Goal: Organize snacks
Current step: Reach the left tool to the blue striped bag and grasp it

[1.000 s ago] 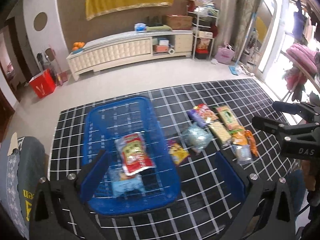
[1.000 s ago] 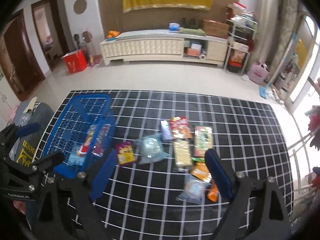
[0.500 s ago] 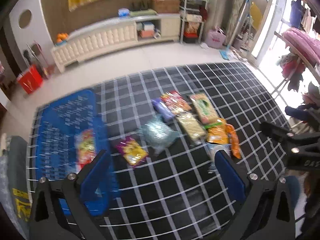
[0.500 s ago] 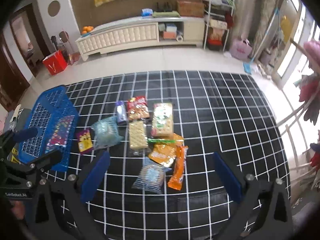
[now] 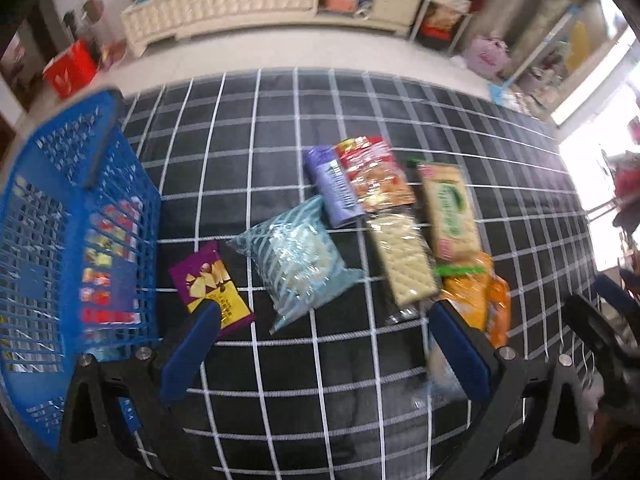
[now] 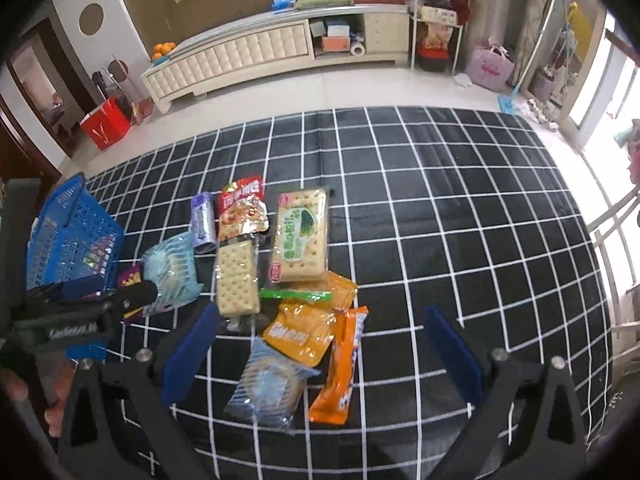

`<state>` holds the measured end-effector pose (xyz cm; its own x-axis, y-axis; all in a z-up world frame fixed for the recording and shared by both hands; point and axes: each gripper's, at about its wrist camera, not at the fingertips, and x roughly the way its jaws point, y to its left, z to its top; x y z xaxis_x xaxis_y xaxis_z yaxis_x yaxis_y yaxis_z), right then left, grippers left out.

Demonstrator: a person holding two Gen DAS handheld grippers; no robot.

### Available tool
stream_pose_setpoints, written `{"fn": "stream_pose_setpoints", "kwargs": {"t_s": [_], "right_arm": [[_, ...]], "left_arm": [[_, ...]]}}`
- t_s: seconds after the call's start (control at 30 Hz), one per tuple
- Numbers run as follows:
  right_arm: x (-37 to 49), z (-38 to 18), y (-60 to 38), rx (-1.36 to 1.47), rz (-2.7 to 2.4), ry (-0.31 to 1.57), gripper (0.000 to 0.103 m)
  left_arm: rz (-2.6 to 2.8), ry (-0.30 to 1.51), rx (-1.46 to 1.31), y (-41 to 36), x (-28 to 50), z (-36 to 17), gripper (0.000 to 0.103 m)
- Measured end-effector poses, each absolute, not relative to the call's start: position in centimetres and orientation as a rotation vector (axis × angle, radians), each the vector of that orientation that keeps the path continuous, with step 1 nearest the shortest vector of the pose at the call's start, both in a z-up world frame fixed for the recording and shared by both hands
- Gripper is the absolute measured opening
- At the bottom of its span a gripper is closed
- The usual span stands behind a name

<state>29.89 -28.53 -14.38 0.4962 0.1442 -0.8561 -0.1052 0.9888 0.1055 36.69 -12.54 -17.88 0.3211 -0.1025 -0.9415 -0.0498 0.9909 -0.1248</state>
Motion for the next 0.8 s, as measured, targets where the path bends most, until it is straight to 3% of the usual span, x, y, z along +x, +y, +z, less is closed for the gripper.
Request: {"fn": "stream_pose_setpoints", "kwargs": {"t_s": [0.4,0.53,0.8], "right_arm": [[31.0,-17.0,-30.0,0.071,0.140,1.099,0.103],[30.8,-16.8,-30.6,0.072,0.128,1.094,0.103],[30.1,-16.5,-30.5,0.066,0.125,1.096,0.103]], "left_arm": [[0.013,1.311,-0.136,-12.1,41.1,-22.8,0.102],[0.005,1.356,-0.152,-12.7,41.7,-23.9,0.079],[0.033,1.352,-0.119,-12.6,41.1,-24.4,0.059]]}}
